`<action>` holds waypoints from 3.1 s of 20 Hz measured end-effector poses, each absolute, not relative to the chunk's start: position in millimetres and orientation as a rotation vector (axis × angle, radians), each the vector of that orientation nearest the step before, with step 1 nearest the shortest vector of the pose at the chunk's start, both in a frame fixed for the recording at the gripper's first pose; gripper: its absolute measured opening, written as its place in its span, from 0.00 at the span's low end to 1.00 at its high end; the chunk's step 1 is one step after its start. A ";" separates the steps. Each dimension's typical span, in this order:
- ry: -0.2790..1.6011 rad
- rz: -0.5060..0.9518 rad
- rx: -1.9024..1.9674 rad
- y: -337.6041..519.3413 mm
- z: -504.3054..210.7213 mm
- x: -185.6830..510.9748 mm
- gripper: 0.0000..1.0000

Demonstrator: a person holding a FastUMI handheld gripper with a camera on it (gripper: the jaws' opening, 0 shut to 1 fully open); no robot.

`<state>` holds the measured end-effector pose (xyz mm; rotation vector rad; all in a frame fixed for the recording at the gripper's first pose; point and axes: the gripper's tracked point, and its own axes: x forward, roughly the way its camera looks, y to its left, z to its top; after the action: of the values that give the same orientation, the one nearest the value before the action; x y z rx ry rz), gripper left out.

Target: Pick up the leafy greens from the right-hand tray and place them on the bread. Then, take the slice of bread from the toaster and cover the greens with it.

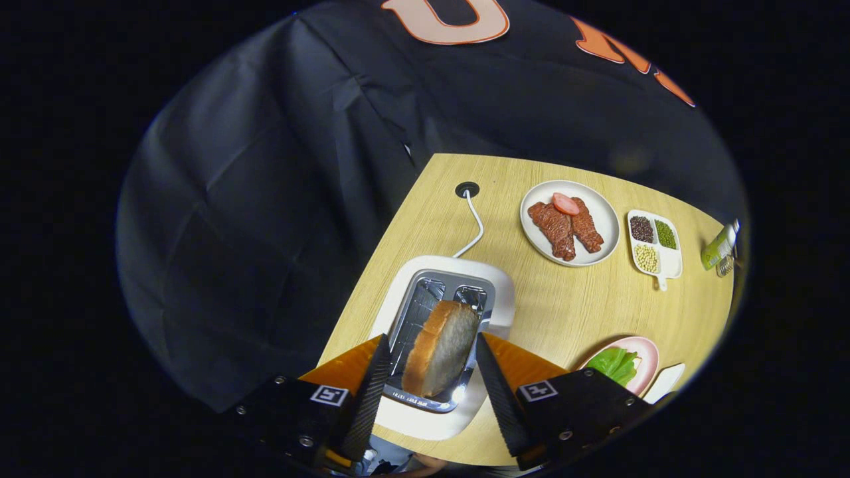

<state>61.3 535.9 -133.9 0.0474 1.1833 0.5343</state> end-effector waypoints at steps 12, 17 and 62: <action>1.172 0.466 0.048 515.0 -146.2 66.8 0.16; 1.128 0.495 0.140 509.5 -121.9 70.3 0.12; 1.010 0.493 0.826 265.5 -184.1 29.8 0.11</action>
<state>29.8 265.5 -184.1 0.8262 1.0100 0.4933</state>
